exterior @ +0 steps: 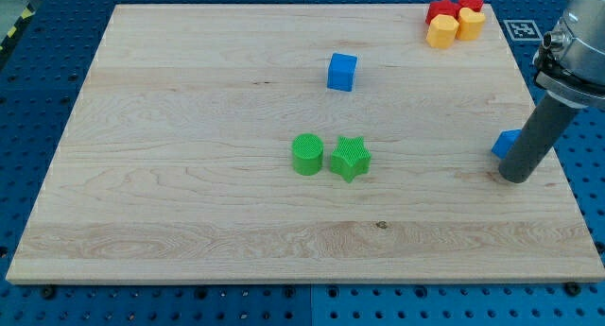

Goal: Move the blue cube above the blue triangle

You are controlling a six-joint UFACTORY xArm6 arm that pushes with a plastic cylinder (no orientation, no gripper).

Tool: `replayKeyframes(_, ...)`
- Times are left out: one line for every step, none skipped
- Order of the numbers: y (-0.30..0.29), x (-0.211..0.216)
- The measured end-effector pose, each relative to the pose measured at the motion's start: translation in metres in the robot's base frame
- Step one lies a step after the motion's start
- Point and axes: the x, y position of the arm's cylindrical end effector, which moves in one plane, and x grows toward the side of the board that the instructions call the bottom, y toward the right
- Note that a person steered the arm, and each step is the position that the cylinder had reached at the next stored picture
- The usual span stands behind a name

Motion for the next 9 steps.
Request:
replayKeyframes(-0.013,-0.008)
replayKeyframes(-0.042,-0.032)
replayKeyframes(-0.082,-0.036)
replayKeyframes(-0.13,-0.062)
replayKeyframes(-0.165,-0.094)
replayKeyframes(-0.188,-0.124)
replayKeyframes(-0.206,-0.16)
replayKeyframes(-0.206,-0.171)
replayKeyframes(-0.24,-0.173)
